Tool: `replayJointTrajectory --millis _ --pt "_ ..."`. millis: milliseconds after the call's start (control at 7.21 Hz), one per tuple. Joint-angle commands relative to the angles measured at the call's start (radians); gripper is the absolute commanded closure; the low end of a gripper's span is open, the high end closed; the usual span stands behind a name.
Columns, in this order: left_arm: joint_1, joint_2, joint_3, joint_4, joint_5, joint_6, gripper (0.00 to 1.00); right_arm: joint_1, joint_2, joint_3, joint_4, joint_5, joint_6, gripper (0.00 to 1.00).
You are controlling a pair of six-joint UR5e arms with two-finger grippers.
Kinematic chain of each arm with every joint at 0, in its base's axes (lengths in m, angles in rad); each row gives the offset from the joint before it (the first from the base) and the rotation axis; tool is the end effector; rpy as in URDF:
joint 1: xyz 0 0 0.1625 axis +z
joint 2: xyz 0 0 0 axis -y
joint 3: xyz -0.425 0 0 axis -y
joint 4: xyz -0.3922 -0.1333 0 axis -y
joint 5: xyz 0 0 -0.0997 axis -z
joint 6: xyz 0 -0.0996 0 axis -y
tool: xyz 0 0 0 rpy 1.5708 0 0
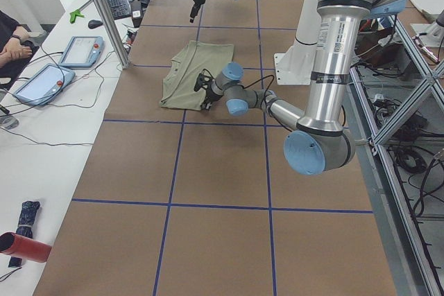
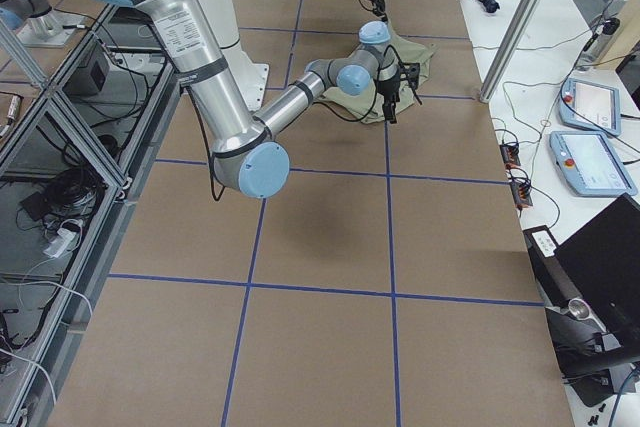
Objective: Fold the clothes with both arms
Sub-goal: 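Grasp the folded shirt's edge with the left gripper and drag it farther from the robot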
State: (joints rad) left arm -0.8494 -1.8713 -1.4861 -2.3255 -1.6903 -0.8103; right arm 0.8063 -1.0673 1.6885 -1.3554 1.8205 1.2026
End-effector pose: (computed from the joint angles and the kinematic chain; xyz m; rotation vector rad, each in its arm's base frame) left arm 0.3360 -0.5659 0.4581 0.6224 0.7510 -0.0238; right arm -0.3801 -0.5533 0.2971 0.2665 -0.8260 0.3060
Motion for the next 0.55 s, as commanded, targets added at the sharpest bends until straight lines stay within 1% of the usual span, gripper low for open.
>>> replayJointTrajectory --millis 0,139,277,416 --pt "-0.079 -0.258 0.31 -0.005 -0.008 0.071 1.0 -0.004 0.001 0.0 -0.001 -0.001 0.0 0.0" --pt "-0.092 -0.366 0.451 -0.026 -0.006 0.086 1.0 -0.004 0.001 0.002 -0.001 -0.001 0.0 0.0" --pt "-0.115 -0.399 0.548 -0.081 0.0 0.144 1.0 -0.004 0.0 0.002 -0.001 0.0 0.0 0.0" --pt "-0.149 -0.394 0.556 -0.1 0.0 0.239 1.0 -0.009 0.0 0.002 -0.001 -0.003 0.003 0.0"
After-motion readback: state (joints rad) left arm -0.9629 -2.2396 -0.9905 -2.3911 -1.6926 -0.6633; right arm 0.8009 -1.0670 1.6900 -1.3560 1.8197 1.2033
